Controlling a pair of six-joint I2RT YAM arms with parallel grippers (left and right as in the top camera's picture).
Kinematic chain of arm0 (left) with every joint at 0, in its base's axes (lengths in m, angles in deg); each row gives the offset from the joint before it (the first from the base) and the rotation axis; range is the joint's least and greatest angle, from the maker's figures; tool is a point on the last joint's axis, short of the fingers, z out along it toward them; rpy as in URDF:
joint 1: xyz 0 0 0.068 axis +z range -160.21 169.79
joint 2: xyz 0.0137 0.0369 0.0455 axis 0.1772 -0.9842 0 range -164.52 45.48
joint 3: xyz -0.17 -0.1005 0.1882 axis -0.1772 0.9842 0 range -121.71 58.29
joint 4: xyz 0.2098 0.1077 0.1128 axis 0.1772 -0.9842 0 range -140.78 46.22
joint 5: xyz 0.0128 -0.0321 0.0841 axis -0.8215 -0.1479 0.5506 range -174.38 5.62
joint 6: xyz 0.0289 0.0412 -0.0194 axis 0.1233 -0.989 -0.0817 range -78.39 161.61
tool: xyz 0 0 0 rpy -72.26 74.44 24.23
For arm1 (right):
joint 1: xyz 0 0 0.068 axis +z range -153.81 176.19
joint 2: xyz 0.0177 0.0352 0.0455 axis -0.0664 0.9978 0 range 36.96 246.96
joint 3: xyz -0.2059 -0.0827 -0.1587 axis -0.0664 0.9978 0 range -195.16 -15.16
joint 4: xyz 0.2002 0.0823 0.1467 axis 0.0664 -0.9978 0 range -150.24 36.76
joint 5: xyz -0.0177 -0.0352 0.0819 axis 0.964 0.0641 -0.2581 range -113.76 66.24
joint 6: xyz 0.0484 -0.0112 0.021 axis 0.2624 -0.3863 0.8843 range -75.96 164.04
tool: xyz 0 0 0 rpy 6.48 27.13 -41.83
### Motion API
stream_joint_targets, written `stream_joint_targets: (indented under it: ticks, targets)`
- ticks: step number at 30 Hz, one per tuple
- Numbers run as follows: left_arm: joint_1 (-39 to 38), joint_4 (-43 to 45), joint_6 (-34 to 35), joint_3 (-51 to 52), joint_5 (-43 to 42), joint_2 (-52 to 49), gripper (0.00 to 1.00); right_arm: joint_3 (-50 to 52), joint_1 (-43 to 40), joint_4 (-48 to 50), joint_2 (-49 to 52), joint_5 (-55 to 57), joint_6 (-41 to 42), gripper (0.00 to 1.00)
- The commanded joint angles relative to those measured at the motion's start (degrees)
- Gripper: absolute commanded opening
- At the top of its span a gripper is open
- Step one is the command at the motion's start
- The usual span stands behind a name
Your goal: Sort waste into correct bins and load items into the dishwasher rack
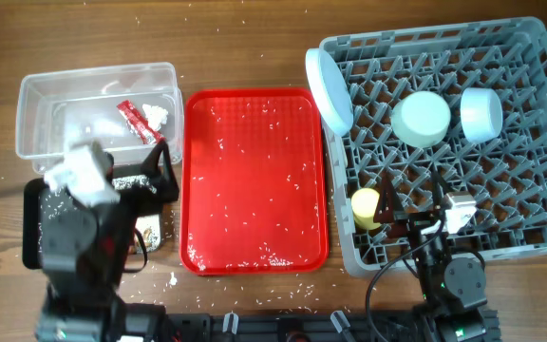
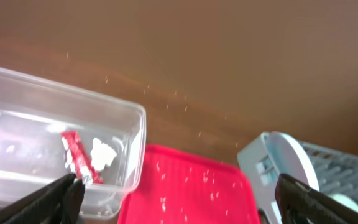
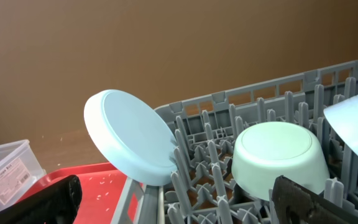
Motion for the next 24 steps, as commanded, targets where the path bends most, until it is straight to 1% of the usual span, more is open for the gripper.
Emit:
stream_joint_targets:
  ticks: [1,3,6,11,12,14,24]
  targets:
    - [1.7,7.6,-1.2,13.7,-5.0,12.4,1.00,0.1,-0.3,0.2,-0.5,0.6,0.4,1.00]
    - [1.7,10.1,-1.1,18.8,-5.5,18.2,1.00,0.1,-0.3,0.2,-0.5,0.6,0.5,1.00]
    - [1.6,10.6,-1.1,25.6,-6.2,26.4,1.00,0.1,-0.3,0.2,-0.5,0.6,0.5,1.00]
    - [1.5,12.0,-1.1,34.2,-6.0,26.6,1.00,0.1,-0.3,0.2,-0.5,0.6,0.5,1.00]
    - [1.4,15.3,-1.1,35.2,-5.9,26.6,1.00,0.1,-0.3,0.2,-0.5,0.6,0.5,1.00]
    - [0.7,18.5,-1.2,36.7,-5.8,26.6,1.00,0.1,-0.3,0.2,-0.5,0.6,0.5,1.00]
    - [0.4,19.0,-1.1,37.0,-5.8,26.3,1.00,0.1,-0.3,0.2,-0.5,0.6,0.5,1.00]
